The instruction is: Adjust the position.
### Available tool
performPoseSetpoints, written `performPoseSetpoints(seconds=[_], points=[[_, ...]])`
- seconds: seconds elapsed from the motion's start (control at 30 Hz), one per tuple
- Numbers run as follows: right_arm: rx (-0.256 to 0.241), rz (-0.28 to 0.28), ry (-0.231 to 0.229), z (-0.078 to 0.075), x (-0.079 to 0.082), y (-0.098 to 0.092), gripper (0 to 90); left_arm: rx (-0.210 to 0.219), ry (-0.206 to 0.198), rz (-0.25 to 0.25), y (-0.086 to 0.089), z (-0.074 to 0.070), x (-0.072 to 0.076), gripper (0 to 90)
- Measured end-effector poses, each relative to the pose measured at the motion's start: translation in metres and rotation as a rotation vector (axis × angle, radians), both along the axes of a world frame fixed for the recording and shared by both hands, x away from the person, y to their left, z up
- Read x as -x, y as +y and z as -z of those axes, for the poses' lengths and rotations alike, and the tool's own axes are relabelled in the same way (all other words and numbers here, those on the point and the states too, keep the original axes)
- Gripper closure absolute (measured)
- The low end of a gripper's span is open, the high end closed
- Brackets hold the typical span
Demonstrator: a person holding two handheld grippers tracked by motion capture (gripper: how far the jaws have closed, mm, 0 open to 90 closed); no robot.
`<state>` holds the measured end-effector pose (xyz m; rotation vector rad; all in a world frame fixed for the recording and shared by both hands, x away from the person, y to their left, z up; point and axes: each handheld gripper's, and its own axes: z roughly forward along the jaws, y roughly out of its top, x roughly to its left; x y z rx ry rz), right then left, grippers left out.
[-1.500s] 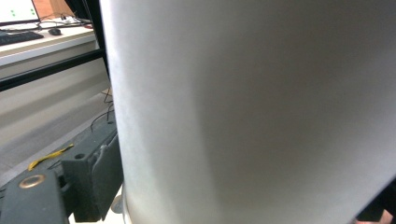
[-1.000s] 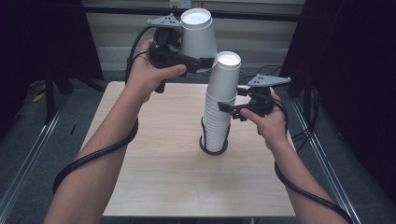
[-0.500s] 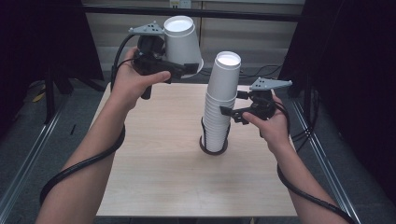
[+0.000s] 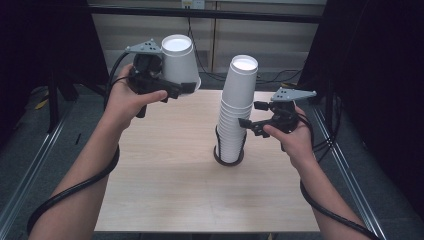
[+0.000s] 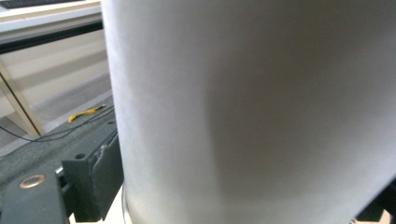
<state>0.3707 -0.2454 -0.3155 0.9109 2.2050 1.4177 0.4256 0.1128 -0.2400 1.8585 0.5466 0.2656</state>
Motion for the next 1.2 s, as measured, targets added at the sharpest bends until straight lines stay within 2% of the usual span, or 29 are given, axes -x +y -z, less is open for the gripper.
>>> performPoseSetpoints(seconds=[0.07,0.27,0.37,0.4,0.5,0.83,1.03,1.2], points=[[0.014,-0.005,-0.002,0.000,0.002,0.001,12.9,-0.022,0.003,-0.009,0.005,0.005,0.002,11.2],[0.020,-0.013,-0.004,0.001,0.005,0.000,12.9,-0.044,0.014,-0.006,0.011,0.016,0.006,11.2],[0.016,-0.016,-0.003,0.001,0.006,0.001,12.9,-0.054,0.021,-0.004,0.012,0.019,0.007,11.2],[0.024,-0.019,-0.003,0.001,0.006,0.001,12.9,-0.072,0.019,-0.003,0.013,0.023,0.009,11.2],[0.028,-0.022,0.002,0.002,0.007,0.002,12.9,-0.074,0.028,0.002,0.015,0.026,0.009,11.3],[0.065,-0.050,0.000,0.006,0.015,-0.001,12.9,-0.128,0.056,0.008,0.020,0.045,0.015,11.6],[0.082,-0.066,0.004,0.008,0.018,-0.001,12.8,-0.144,0.075,0.010,0.022,0.053,0.016,11.6],[0.095,-0.080,0.012,0.012,0.022,0.000,12.8,-0.183,0.081,0.023,0.023,0.062,0.020,11.6]])
